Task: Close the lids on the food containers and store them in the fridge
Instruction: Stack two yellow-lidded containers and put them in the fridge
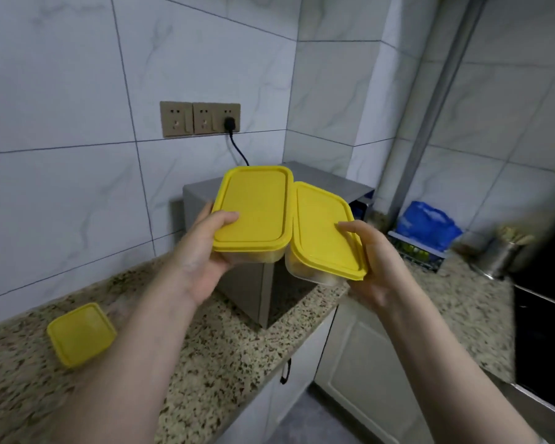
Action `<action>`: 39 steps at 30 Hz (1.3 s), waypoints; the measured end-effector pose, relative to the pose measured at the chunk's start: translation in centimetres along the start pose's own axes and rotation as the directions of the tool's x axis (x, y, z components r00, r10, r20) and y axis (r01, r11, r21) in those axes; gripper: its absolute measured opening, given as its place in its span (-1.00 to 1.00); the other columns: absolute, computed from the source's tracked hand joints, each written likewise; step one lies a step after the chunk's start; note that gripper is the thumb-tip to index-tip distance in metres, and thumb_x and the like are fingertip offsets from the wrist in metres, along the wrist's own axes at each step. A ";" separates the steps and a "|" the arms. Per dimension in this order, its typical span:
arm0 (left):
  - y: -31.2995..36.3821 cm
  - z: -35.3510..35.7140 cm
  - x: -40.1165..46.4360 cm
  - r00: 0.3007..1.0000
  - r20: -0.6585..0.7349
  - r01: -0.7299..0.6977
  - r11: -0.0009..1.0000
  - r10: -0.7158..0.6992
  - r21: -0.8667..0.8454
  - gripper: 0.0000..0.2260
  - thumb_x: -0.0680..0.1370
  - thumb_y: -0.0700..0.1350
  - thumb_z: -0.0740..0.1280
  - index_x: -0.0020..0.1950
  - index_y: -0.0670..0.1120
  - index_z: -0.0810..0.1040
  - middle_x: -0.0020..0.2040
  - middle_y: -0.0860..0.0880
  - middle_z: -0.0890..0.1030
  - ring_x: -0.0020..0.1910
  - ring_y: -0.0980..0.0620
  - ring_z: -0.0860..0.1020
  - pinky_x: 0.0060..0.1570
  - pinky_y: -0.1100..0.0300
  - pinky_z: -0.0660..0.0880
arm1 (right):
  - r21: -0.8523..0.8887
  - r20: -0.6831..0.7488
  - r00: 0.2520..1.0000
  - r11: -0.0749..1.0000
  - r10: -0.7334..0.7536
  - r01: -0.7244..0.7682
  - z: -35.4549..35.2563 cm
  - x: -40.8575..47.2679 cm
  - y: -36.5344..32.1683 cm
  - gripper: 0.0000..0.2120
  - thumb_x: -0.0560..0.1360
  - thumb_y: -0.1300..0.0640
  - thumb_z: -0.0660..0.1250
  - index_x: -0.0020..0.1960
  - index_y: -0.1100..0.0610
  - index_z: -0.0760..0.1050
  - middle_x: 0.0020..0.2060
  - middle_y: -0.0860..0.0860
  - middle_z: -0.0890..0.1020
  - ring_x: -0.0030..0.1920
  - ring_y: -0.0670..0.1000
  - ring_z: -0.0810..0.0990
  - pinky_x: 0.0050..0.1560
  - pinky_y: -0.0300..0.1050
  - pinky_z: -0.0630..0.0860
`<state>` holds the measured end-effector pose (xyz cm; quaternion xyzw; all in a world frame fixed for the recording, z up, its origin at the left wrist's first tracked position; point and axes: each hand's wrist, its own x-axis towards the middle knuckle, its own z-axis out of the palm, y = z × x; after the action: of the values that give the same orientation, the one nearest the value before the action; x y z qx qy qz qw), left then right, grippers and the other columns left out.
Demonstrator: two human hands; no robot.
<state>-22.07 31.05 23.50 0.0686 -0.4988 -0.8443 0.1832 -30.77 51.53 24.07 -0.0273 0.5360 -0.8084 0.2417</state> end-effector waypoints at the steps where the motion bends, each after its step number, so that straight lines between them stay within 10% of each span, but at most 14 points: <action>1: -0.3 1.7 0.4 0.999 0.040 0.009 1.000 -0.009 -0.008 -0.78 0.56 -0.17 0.22 0.15 0.06 0.50 0.04 -0.02 0.62 -0.02 -0.04 0.59 -0.26 0.07 0.64 | 0.012 -0.022 0.999 1.000 -0.028 0.028 -1.1 -0.5 -1.1 -0.80 0.45 0.15 0.36 0.04 0.16 0.47 -0.20 0.15 0.72 -0.23 0.14 0.72 -0.35 -0.07 0.62; 17: -12.8 29.6 5.4 0.855 0.493 0.185 0.983 -0.161 0.000 -0.80 0.56 -0.17 0.22 0.15 0.01 0.50 -0.05 -0.06 0.62 -0.20 -0.04 0.60 -0.39 0.14 0.60 | -0.015 -0.399 0.849 0.928 -0.347 0.372 -24.4 -8.0 -14.3 -0.85 0.50 0.16 0.30 0.06 0.15 0.49 -0.06 0.16 0.62 -0.33 0.10 0.71 -0.43 -0.05 0.60; 21: -16.6 36.9 4.4 0.768 0.602 0.253 0.967 -0.218 0.027 -0.75 0.56 -0.16 0.21 0.22 -0.02 0.47 -0.01 -0.09 0.60 -0.16 -0.06 0.57 -0.14 0.03 0.54 | -0.102 -0.557 0.732 0.908 -0.391 0.407 -29.4 -12.3 -16.3 -0.83 0.49 0.15 0.31 0.08 0.13 0.47 -0.07 0.13 0.60 -0.15 0.13 0.64 -0.36 -0.04 0.64; 39: -28.6 63.6 -7.3 -0.021 0.932 0.472 0.818 -0.361 0.328 -0.85 0.54 -0.15 0.24 0.07 -0.03 0.54 0.02 -0.11 0.61 -0.14 -0.08 0.62 -0.33 0.06 0.61 | -0.280 -0.940 -0.007 0.757 -0.342 0.591 -41.7 -32.9 -18.3 -0.71 0.48 0.13 0.32 0.17 0.16 0.44 0.05 0.18 0.60 -0.09 0.18 0.65 -0.24 0.03 0.63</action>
<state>-41.25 98.20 29.57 -0.3592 -0.4108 -0.7102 -0.4448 -21.01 106.63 29.56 0.3316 0.4356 -0.7153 -0.4344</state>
